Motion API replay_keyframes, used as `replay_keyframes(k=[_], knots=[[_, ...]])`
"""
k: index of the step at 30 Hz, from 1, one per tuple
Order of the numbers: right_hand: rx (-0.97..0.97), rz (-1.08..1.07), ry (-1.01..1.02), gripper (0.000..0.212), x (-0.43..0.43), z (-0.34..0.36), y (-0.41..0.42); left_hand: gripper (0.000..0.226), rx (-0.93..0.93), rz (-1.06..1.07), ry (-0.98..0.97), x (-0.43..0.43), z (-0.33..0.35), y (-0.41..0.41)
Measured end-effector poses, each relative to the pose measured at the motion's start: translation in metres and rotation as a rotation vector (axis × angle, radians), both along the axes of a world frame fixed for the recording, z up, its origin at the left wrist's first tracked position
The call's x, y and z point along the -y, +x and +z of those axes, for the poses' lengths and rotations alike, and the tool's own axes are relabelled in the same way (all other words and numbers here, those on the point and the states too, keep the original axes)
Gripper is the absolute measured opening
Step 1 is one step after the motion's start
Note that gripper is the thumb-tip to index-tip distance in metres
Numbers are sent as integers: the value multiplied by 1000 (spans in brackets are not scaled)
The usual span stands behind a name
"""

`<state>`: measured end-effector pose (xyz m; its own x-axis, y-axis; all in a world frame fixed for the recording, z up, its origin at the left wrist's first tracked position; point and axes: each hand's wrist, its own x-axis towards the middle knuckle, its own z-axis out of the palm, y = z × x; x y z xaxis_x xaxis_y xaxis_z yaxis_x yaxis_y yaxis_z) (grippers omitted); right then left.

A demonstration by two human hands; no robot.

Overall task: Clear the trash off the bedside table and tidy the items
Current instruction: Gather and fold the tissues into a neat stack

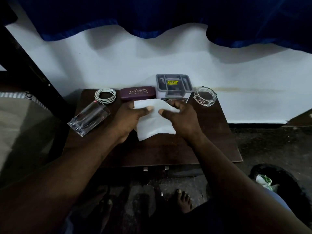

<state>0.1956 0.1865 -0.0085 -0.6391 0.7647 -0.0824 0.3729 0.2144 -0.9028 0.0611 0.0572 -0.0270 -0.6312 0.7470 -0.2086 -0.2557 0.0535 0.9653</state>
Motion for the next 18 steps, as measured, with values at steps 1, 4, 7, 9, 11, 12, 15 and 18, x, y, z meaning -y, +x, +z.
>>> replay_keyframes(k=[1,4,7,9,11,12,15,18], knots=[[60,-6,31,26,1,-5,0,30,29,21,-35,1,-4,2],[161,-43,157,22,4,-12,-2,30,29,46,-69,2,-7,8],[94,-125,112,20,1,-8,-3,28,-78,88,-1,-1,-3,8],[35,-162,35,18,0,-2,-4,29,-170,103,68,-3,1,5],[-29,-169,-20,20,-1,3,-4,31,-203,86,115,-2,3,3],[-42,-151,-20,19,-1,3,-3,32,-190,72,118,-2,1,2],[54,-93,-13,22,0,-2,0,33,-117,14,16,1,-9,1],[167,-120,16,28,2,-11,0,31,-109,44,-98,3,-16,6]])
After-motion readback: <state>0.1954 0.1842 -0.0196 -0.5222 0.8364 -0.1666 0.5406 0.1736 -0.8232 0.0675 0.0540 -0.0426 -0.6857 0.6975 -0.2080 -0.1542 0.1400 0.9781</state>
